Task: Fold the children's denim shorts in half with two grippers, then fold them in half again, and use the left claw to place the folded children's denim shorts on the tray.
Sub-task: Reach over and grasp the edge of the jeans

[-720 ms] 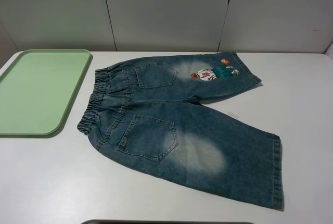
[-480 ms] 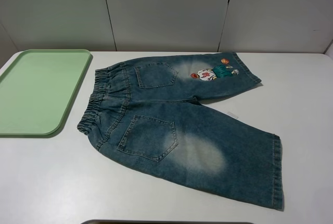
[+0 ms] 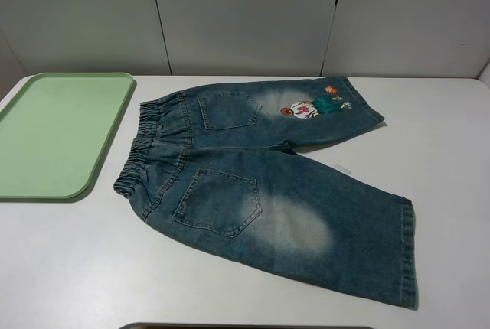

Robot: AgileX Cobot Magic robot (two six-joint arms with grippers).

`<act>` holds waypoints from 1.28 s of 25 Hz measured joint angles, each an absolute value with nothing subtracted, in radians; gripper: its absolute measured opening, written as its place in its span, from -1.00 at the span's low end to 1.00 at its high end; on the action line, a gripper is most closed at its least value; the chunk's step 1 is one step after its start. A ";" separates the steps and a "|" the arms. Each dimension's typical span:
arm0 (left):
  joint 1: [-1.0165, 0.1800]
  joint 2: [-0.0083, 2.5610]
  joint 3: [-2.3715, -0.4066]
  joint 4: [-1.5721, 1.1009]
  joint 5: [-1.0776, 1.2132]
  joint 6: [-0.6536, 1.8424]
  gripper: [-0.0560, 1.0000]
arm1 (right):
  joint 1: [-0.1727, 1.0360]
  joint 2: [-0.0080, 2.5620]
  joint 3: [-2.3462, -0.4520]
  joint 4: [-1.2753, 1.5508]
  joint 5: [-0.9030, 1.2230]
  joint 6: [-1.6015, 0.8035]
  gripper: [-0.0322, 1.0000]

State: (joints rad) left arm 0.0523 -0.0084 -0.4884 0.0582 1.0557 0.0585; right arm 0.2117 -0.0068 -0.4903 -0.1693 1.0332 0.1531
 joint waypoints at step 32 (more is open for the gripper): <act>0.017 -0.008 -0.488 0.058 1.056 0.058 0.76 | 0.212 -0.007 -0.490 -0.169 1.033 0.153 0.28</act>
